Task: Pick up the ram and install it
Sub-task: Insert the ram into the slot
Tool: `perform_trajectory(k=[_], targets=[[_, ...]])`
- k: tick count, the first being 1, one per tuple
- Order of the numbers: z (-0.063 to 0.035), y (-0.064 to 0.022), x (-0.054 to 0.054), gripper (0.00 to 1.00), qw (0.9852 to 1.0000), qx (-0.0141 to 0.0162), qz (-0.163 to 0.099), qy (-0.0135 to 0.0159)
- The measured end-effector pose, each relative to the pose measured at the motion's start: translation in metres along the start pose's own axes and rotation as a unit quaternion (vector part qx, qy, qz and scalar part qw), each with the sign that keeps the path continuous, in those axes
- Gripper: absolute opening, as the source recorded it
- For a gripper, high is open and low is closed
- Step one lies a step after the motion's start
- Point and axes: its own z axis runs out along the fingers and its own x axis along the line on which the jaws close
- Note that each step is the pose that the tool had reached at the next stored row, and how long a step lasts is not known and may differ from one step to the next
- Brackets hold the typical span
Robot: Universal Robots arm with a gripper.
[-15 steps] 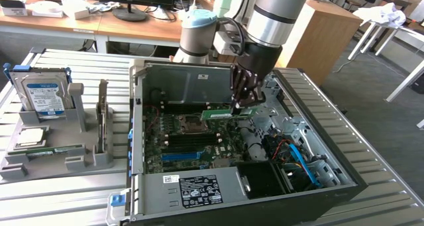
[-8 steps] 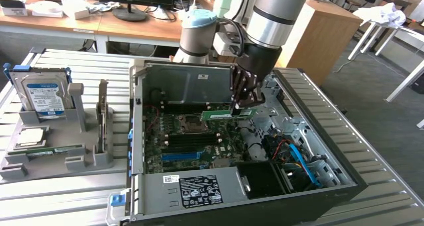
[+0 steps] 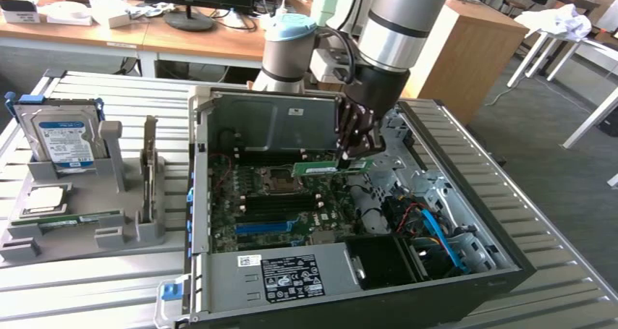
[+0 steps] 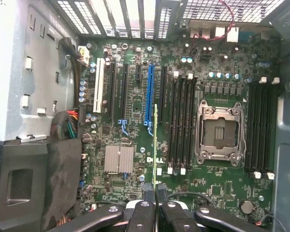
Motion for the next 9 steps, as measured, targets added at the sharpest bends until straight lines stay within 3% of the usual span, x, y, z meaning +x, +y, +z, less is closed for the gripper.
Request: perform_trajectory(k=[9], targets=[[0.0022,0.0004,-0.0001,0.13,1.0000,0.0000,0.000,0.0000]])
